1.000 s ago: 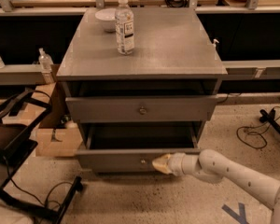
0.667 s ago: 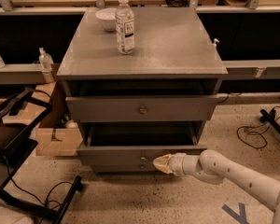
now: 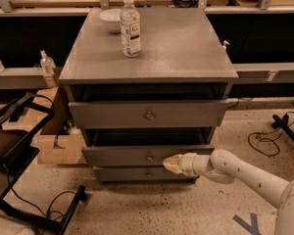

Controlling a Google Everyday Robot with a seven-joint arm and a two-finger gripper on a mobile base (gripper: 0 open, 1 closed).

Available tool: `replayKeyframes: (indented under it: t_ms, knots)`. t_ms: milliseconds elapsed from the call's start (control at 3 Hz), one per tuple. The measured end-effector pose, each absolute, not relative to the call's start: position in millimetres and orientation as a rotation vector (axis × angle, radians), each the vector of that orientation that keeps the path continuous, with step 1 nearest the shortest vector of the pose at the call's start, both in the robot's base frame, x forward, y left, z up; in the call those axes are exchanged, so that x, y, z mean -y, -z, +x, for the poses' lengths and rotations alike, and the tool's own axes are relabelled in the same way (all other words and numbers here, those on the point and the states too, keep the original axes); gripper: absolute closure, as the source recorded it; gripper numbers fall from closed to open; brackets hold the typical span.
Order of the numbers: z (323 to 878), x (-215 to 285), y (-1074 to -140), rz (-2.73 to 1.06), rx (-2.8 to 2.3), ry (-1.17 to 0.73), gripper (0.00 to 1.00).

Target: Close middle drawer

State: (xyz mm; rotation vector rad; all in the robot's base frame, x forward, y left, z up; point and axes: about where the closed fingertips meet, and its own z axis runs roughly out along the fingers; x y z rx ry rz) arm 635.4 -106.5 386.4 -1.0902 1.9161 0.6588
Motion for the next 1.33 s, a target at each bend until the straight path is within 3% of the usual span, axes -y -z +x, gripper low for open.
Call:
replayKeyframes:
  t_ms: [1000, 1333]
  knots:
    - [708, 122, -389, -1.066, -1.944, -0.653, 1.00]
    - [703, 123, -389, -1.066, -1.944, -0.653, 1.00]
